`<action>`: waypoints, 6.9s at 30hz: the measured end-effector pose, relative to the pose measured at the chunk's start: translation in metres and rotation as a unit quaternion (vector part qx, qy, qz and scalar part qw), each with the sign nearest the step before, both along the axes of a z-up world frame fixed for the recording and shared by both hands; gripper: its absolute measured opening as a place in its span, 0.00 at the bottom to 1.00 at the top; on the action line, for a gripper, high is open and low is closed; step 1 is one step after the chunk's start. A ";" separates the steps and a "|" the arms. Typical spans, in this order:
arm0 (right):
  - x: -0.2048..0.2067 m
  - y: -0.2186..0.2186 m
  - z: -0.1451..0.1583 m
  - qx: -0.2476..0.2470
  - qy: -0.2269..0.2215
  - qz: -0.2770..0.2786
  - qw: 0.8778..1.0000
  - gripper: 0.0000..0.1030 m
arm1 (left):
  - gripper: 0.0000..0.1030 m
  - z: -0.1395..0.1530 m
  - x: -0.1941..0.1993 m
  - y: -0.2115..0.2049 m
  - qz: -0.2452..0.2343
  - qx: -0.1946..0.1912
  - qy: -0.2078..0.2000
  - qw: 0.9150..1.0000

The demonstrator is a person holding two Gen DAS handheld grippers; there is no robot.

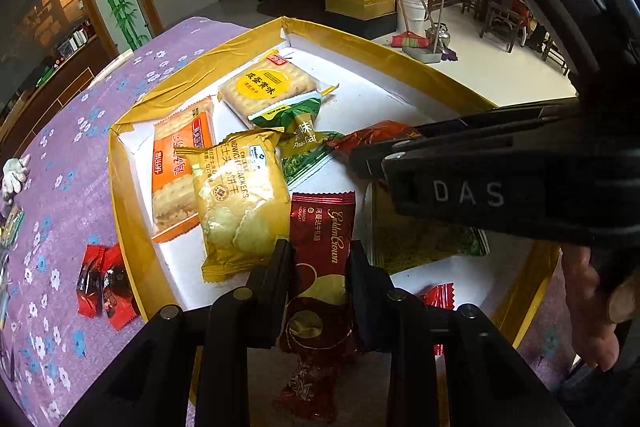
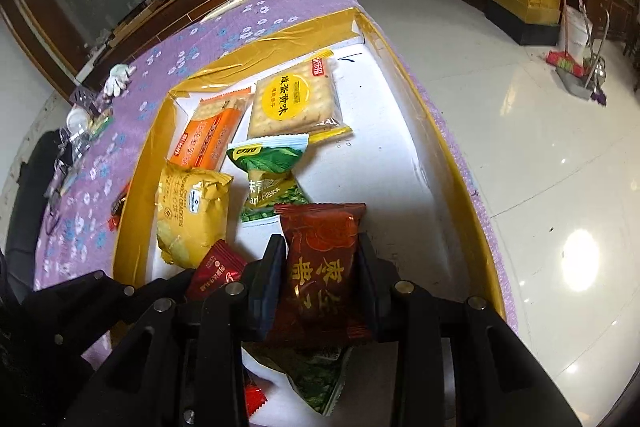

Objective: Organize snacks
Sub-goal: 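Lower both tools into the tray and open them to release the snacks, then withdraw both tools from the tray toward the last red candies, then grasp a red candy with the left tool while the right grasps another red candy, then carry both red candies over the tray with both tools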

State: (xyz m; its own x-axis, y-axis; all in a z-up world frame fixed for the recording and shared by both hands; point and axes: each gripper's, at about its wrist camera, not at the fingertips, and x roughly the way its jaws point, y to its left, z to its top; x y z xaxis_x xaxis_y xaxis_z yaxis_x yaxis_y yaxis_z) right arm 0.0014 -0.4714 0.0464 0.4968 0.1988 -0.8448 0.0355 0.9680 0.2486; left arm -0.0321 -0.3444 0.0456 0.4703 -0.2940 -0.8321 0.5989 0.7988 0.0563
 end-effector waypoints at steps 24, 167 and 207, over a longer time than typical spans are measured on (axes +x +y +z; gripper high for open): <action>-0.010 0.006 0.006 -0.009 0.015 0.003 1.000 0.39 | 0.40 0.000 -0.003 -0.005 -0.014 0.006 0.002 1.000; -0.025 0.252 -0.009 -0.047 0.098 0.177 0.978 0.24 | 0.29 -0.019 0.009 0.264 0.210 -0.031 0.061 0.975; -0.049 0.184 0.034 0.023 0.037 0.163 0.986 0.24 | 0.29 0.034 -0.025 0.201 0.206 0.030 -0.026 0.978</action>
